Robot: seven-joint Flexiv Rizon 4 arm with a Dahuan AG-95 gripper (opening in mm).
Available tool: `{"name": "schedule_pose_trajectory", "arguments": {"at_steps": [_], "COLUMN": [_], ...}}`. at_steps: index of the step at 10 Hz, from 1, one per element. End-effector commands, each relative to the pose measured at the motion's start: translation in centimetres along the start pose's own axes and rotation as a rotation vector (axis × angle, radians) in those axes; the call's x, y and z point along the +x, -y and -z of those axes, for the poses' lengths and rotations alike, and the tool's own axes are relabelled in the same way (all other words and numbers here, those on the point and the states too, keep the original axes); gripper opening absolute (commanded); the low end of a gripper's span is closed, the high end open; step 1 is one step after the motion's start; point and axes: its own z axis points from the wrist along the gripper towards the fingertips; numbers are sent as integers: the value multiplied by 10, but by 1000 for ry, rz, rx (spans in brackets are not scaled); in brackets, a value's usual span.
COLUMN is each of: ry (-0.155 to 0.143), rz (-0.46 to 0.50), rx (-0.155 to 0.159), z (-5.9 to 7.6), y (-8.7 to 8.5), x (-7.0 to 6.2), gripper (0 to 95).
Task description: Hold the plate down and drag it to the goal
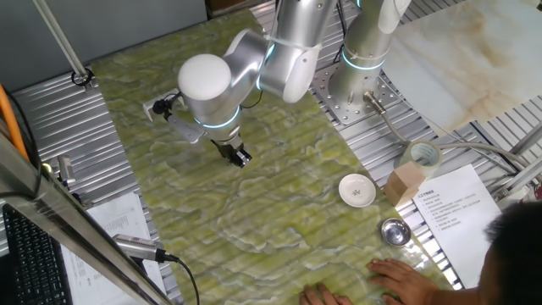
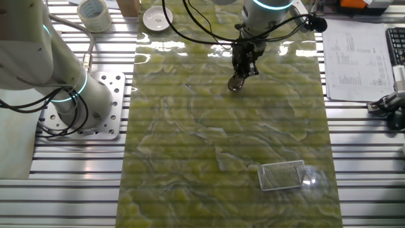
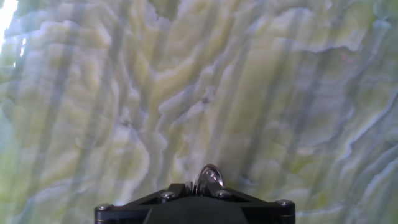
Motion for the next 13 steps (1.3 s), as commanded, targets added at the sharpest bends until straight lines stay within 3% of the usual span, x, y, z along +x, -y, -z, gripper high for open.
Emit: {"name": "schedule_pose_trajectory", "arguments": {"at_steps": [1, 13], "ry": [5, 20], "rz": [8, 13], "rx": [0, 4], "z": [-2, -4], "y": [3, 23], "x": [1, 5], "gripper": [0, 0]}}
